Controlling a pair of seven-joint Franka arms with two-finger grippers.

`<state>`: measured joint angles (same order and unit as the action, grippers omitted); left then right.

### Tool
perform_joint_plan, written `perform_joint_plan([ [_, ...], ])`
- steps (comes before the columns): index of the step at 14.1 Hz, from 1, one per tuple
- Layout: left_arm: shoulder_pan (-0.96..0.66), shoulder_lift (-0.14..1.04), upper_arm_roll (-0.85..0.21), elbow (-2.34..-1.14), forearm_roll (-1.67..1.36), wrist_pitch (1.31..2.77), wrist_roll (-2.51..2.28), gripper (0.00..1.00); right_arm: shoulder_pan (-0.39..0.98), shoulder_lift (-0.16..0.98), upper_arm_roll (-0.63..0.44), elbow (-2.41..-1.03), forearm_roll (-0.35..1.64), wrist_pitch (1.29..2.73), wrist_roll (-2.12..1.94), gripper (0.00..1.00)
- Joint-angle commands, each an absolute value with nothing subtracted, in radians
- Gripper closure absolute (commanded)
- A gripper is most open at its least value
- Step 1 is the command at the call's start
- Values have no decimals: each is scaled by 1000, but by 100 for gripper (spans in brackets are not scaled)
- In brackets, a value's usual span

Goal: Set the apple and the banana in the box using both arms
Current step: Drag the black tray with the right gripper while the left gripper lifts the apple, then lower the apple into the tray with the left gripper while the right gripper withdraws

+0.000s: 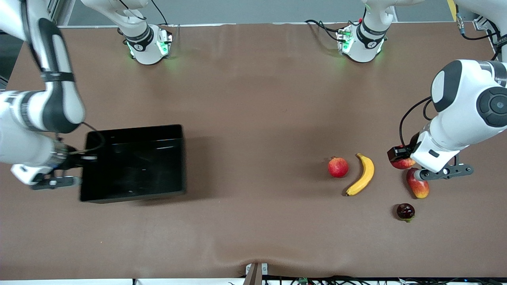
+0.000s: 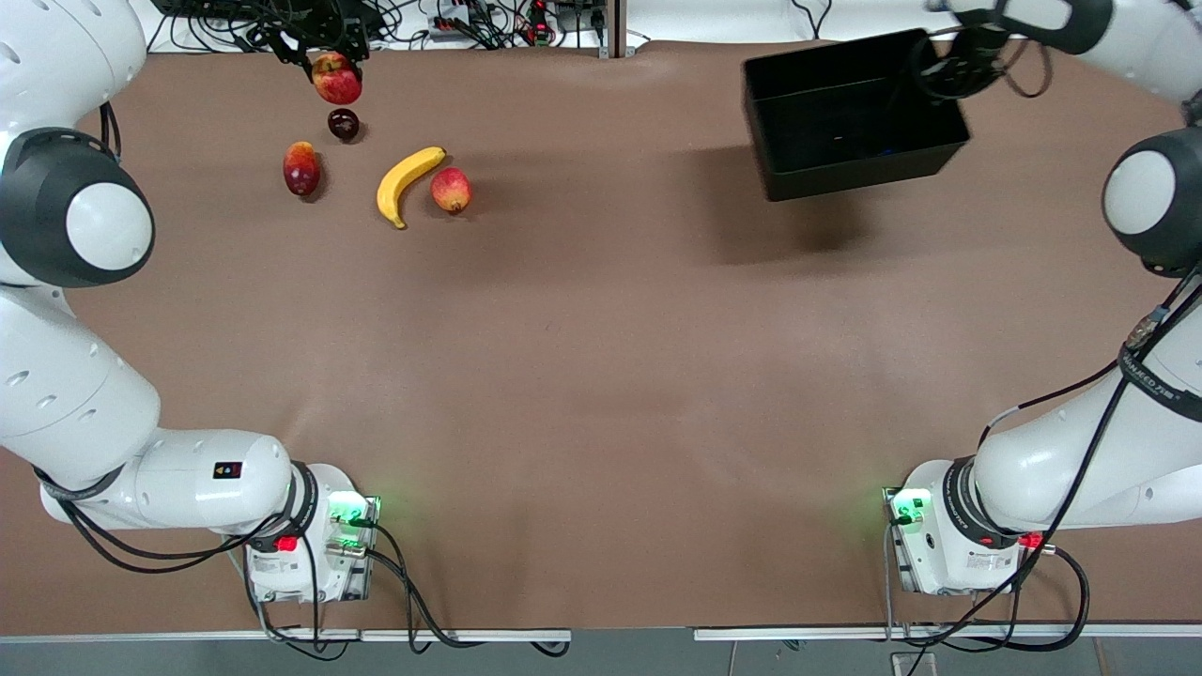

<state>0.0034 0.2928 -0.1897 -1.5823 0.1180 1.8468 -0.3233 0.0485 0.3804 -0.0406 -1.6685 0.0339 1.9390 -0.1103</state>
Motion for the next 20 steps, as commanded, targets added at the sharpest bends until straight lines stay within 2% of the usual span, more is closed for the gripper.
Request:
perform_joint_plan([
  [1, 8, 241, -219, -1609, 123, 1819, -376, 100, 174, 360, -46, -1686, 77, 1922, -25, 100],
  [6, 5, 259, -330, -1611, 121, 1813, -582, 100, 380, 391, -46, -1684, 126, 1976, 277, 100],
  [9, -29, 297, -390, -1608, 123, 1824, -734, 100, 466, 428, -48, -1689, 254, 2006, 366, 100],
  [15, -159, 347, -391, -1605, 124, 1871, -929, 100, 630, 514, -48, -1695, 259, 2127, 563, 100],
  [18, -239, 431, -390, -1605, 138, 1962, -1082, 100, 699, 549, -48, -1695, 259, 2189, 638, 94],
  [20, -279, 494, -388, -1606, 165, 2020, -1153, 100, 738, 574, -48, -1695, 259, 2230, 666, 81],
])
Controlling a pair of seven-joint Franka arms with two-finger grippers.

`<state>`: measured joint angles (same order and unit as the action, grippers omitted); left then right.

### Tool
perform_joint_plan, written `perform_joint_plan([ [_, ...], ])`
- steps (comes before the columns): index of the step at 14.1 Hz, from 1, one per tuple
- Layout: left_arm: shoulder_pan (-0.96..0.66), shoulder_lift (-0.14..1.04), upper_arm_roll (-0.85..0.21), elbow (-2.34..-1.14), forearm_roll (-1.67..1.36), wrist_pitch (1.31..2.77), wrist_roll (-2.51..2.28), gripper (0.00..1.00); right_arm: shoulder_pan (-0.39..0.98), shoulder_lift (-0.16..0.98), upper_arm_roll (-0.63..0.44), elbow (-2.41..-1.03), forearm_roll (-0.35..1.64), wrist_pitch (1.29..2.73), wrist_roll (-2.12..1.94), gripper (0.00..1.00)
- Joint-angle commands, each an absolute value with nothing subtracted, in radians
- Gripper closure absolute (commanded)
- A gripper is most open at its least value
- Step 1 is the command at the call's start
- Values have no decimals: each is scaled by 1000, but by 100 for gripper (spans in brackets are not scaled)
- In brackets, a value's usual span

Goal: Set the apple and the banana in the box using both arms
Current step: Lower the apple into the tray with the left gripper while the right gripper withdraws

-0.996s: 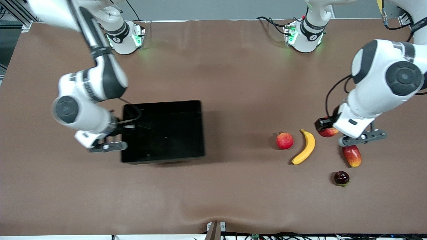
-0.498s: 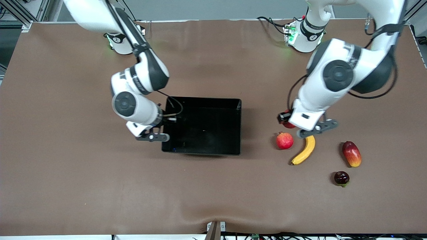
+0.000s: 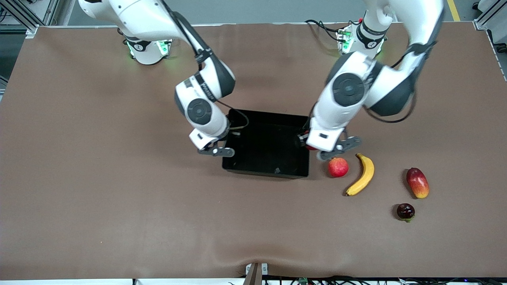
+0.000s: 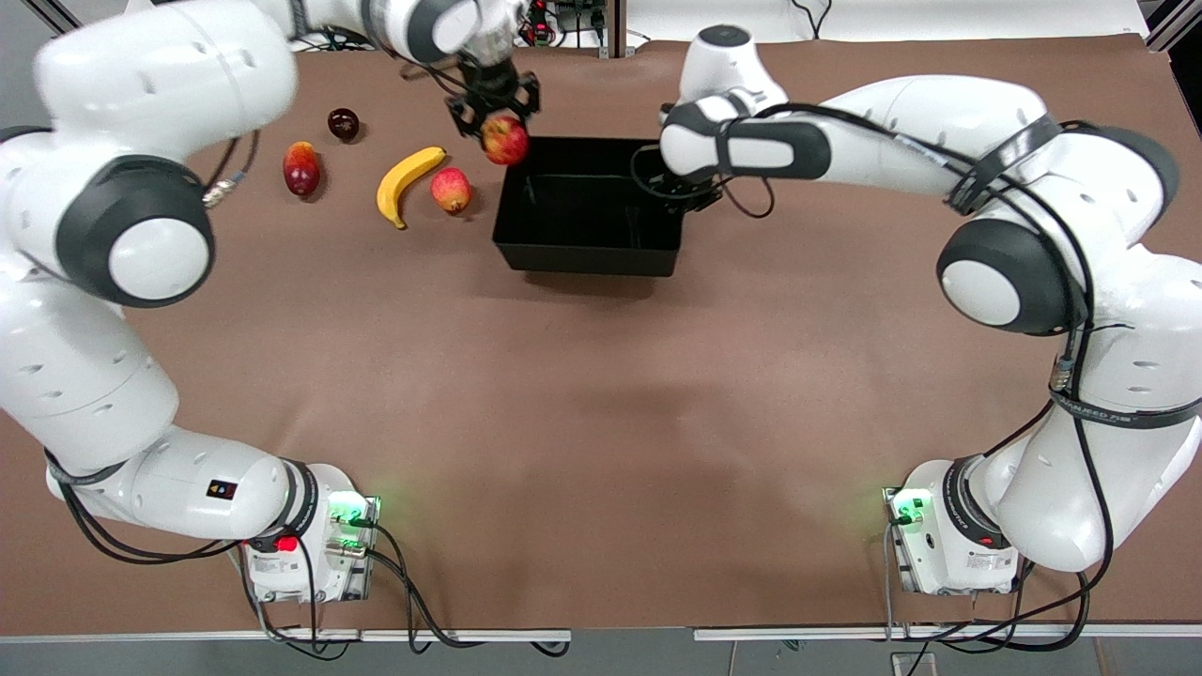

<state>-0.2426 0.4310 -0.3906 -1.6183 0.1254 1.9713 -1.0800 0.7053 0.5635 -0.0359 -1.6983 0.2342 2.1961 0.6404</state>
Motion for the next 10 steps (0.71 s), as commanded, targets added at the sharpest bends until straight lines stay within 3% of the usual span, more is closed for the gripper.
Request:
perform_joint_plan([
  [1, -293, 520, -388, -1608, 182, 2038, -1185, 100, 748, 581, -48, -1695, 259, 2246, 682, 73],
  [3, -319, 572, -388, -1617, 198, 2074, -1224, 100, 761, 587, -48, -1695, 258, 2252, 690, 24],
  [4, -330, 593, -388, -1632, 209, 2080, -1241, 100, 759, 588, -49, -1695, 258, 2252, 690, 7],
  [5, -331, 609, -388, -1653, 224, 2095, -1250, 100, 755, 586, -49, -1695, 258, 2250, 692, 0],
  [10, -324, 623, -388, -1778, 262, 2178, -1330, 100, 718, 552, -54, -1692, 256, 2203, 677, 0],
])
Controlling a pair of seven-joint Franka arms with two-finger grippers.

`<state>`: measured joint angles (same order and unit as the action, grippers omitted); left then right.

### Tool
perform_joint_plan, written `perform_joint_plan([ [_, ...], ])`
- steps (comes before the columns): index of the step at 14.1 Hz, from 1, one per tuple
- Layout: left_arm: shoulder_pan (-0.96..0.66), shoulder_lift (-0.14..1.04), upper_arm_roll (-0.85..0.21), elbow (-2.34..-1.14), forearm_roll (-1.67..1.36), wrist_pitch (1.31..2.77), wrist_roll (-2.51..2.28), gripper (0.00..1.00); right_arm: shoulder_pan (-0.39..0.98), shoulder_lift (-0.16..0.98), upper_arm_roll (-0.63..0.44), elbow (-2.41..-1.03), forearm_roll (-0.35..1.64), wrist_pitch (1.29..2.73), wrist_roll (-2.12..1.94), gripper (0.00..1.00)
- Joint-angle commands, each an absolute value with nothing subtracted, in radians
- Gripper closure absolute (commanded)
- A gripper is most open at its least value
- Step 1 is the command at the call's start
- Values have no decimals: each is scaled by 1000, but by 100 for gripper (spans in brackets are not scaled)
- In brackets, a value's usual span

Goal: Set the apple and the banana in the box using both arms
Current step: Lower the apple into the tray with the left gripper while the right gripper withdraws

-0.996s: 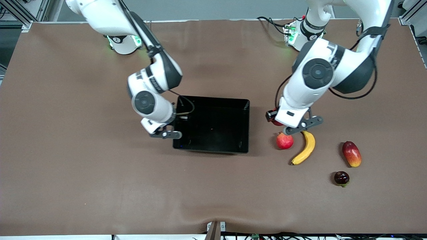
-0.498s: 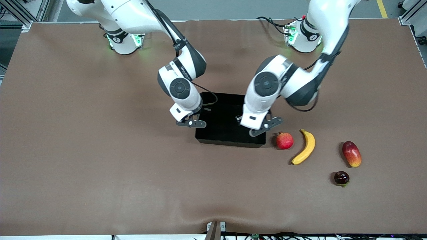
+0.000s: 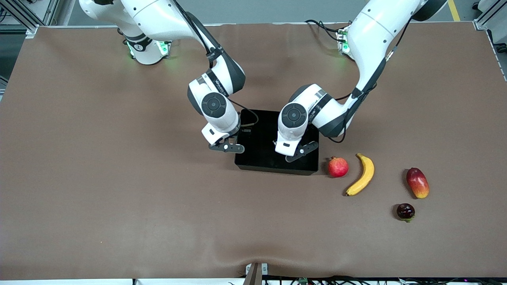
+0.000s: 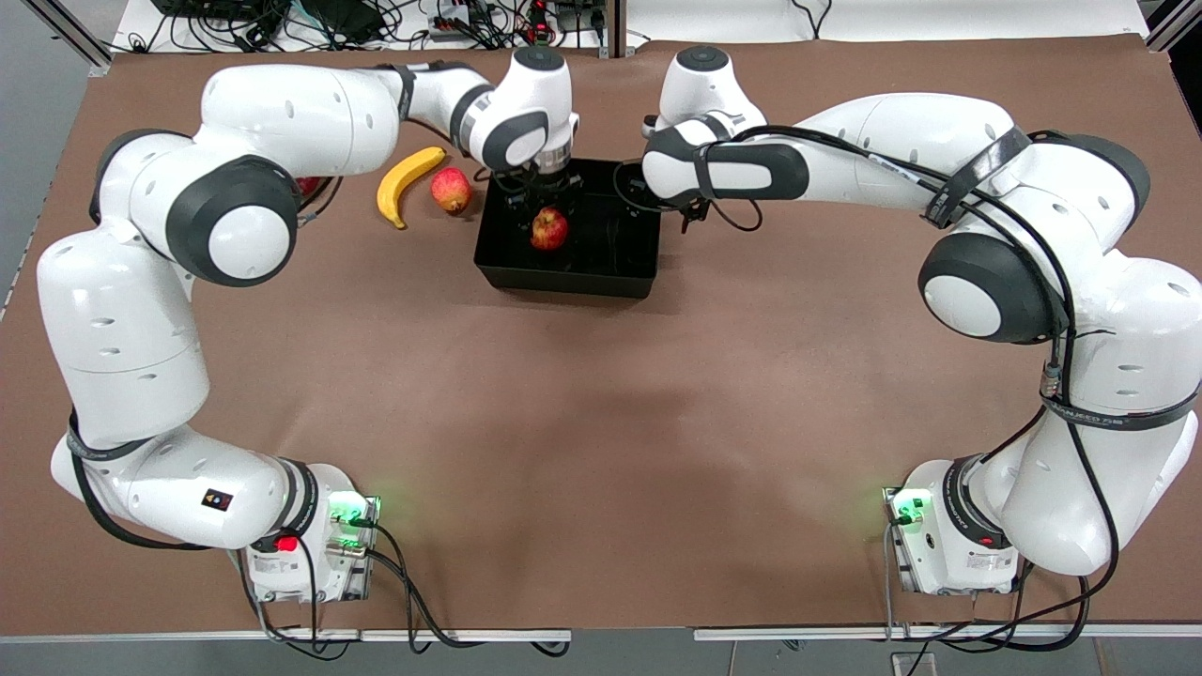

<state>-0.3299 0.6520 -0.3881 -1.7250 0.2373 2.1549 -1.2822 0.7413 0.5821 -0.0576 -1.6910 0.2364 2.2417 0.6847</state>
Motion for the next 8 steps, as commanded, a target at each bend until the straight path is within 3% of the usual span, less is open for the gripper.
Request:
perform_joint_plan([
  [1, -319, 621, -388, -1792, 264, 2178, -1342, 100, 700, 537, -54, -1690, 255, 2183, 672, 0],
  [3, -325, 627, -385, -1795, 262, 2178, -1368, 100, 657, 508, -54, -1690, 253, 2157, 641, 0],
  [4, -324, 629, -384, -1793, 264, 2178, -1379, 91, 629, 491, -54, -1690, 250, 2142, 599, 0],
  [6, -318, 620, -382, -1786, 264, 2178, -1378, 0, 559, 462, -54, -1690, 250, 2100, 478, 0],
  [8, -313, 565, -383, -1757, 264, 2166, -1379, 0, 505, 402, -64, -1695, 239, 2025, 446, 0],
])
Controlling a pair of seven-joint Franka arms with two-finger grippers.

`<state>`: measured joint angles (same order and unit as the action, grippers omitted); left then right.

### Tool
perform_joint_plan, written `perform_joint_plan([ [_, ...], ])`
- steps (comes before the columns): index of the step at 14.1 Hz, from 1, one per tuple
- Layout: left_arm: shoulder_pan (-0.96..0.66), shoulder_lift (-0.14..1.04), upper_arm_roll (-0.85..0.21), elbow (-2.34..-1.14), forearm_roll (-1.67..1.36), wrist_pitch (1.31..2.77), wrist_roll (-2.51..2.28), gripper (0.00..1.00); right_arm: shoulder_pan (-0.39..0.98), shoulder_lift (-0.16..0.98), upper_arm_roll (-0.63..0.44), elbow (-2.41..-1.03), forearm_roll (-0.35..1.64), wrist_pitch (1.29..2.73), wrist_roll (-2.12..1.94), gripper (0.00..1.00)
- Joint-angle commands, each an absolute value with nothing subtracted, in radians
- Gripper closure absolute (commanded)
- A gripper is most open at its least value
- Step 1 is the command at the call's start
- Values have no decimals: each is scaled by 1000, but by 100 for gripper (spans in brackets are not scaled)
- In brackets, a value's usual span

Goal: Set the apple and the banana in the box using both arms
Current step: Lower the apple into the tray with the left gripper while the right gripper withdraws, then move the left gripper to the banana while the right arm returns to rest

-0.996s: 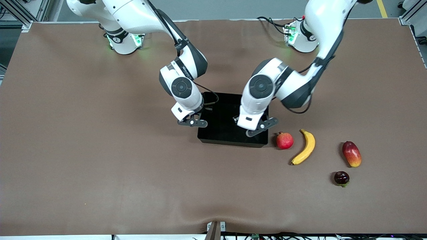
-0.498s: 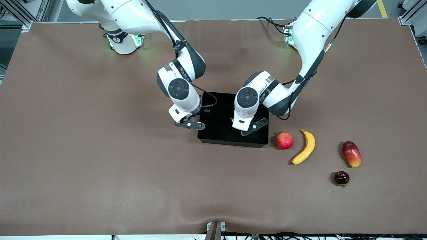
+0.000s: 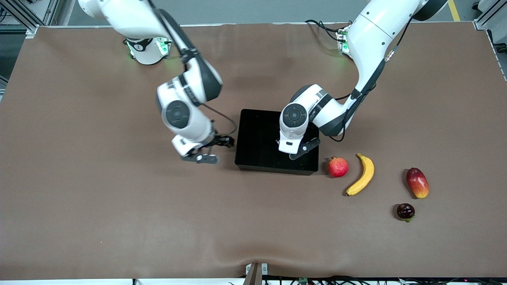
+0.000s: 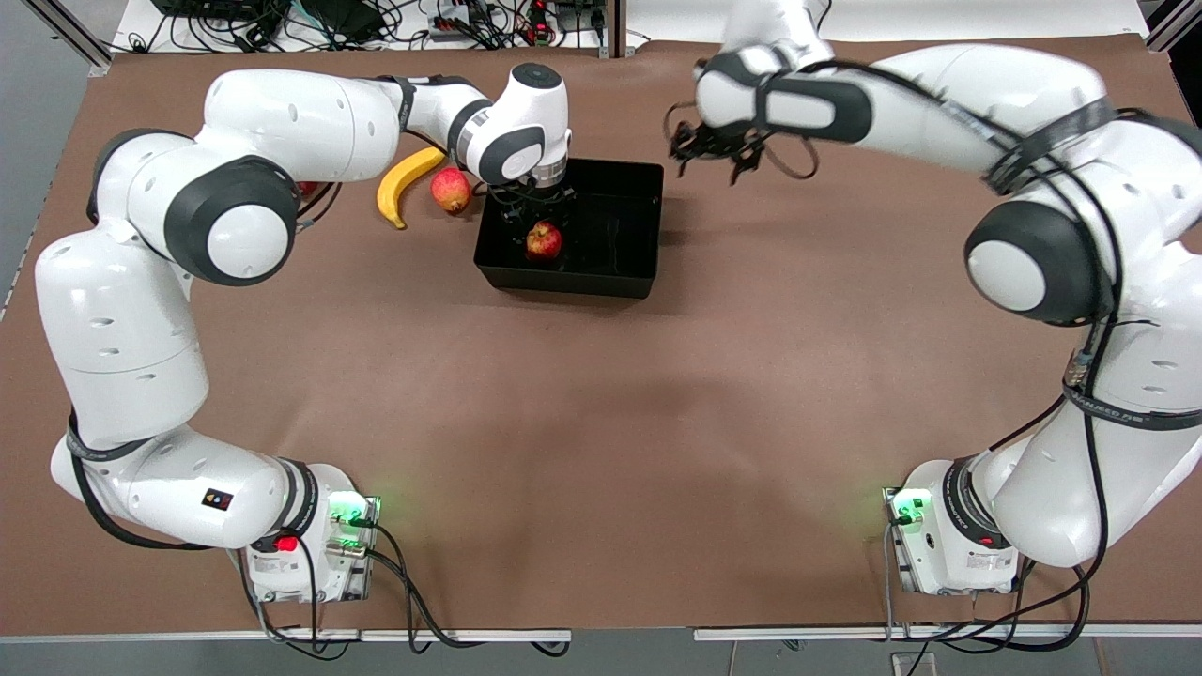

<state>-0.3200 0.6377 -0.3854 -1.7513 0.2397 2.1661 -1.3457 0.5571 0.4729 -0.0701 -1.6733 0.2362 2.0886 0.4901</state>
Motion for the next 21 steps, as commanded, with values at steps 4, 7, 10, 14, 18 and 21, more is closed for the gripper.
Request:
perform_joint_plan([
  [4, -240, 444, -390, -1610, 250, 1932, -1301, 0, 392, 307, -115, -1697, 201, 1864, 359, 0],
  [7, -80, 408, -391, -1598, 244, 1842, -1030, 0, 267, 253, -115, -1698, 199, 1783, 195, 0],
  [10, 88, 443, -390, -1629, 252, 1851, -805, 0, 201, 190, -117, -1698, 178, 1760, 102, 0],
  [14, 245, 578, -388, -1637, 261, 1906, -444, 15, 141, 98, -118, -1695, 68, 1700, 44, 0],
  [18, 255, 647, -390, -1649, 261, 1979, -338, 12, 55, 8, -120, -1684, 57, 1608, 57, 0],
  [21, 238, 679, -391, -1658, 261, 2040, -302, 12, 40, -28, -118, -1662, 57, 1569, 69, 0],
])
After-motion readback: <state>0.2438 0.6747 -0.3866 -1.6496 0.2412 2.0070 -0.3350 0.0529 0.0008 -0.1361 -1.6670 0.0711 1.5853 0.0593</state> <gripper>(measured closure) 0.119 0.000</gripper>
